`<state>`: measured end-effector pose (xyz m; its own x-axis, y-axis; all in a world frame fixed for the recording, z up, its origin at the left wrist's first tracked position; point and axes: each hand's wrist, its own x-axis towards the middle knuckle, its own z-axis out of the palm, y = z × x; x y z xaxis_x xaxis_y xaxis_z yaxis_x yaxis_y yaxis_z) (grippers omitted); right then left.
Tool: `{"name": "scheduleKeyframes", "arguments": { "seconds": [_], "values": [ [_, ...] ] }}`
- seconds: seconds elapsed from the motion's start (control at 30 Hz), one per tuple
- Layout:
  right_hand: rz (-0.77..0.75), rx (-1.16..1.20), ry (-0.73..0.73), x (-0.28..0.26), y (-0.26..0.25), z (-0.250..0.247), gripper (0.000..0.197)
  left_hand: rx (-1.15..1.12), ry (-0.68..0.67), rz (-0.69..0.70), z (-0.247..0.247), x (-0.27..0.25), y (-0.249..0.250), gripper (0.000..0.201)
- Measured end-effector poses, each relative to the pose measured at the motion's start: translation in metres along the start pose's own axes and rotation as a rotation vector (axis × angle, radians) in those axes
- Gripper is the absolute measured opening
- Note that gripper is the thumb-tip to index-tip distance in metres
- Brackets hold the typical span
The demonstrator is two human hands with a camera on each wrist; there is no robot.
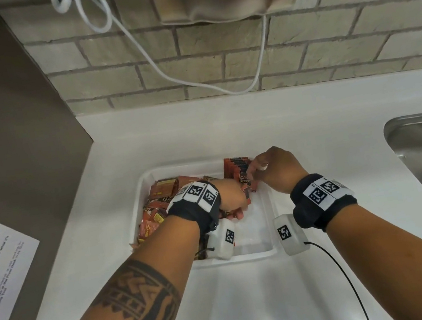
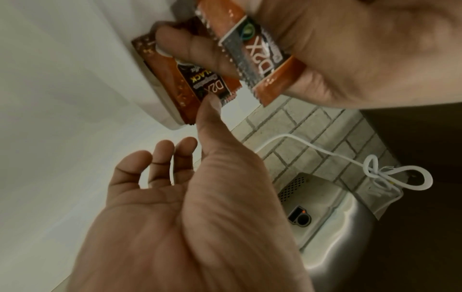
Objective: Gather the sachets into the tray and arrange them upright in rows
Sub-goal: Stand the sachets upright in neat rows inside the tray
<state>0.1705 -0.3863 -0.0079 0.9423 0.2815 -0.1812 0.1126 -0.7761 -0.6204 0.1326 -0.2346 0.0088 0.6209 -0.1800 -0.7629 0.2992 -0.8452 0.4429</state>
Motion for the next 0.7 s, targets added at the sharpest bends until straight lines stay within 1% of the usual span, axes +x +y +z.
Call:
{"name": "scheduleKeyframes", "arguments": {
  "seconds": [0.1, 0.2, 0.57, 0.67, 0.7],
  "values": [
    [-0.005, 0.016, 0.031, -0.0006, -0.0012, 0.0001, 0.015, -0.016, -0.015, -0.009, 0.0009, 0.0033, 0.0026, 0.013],
    [-0.016, 0.040, 0.044, -0.0016, -0.0015, -0.0012, 0.016, -0.015, -0.010, 0.004, 0.0006, 0.0049, 0.0040, 0.019],
    [-0.031, 0.017, 0.051, -0.0032, -0.0050, -0.0022, 0.015, -0.026, -0.017, -0.001, 0.0012, 0.0062, 0.0024, 0.018],
    [-0.033, 0.004, 0.054, -0.0036, -0.0065, -0.0029, 0.015, -0.023, -0.020, -0.002, 0.0018, 0.0073, 0.0016, 0.011],
    [-0.033, 0.010, 0.054, -0.0043, -0.0073, -0.0035, 0.014, -0.025, -0.022, 0.001, 0.0020, 0.0069, 0.0017, 0.012]
  ]
}}
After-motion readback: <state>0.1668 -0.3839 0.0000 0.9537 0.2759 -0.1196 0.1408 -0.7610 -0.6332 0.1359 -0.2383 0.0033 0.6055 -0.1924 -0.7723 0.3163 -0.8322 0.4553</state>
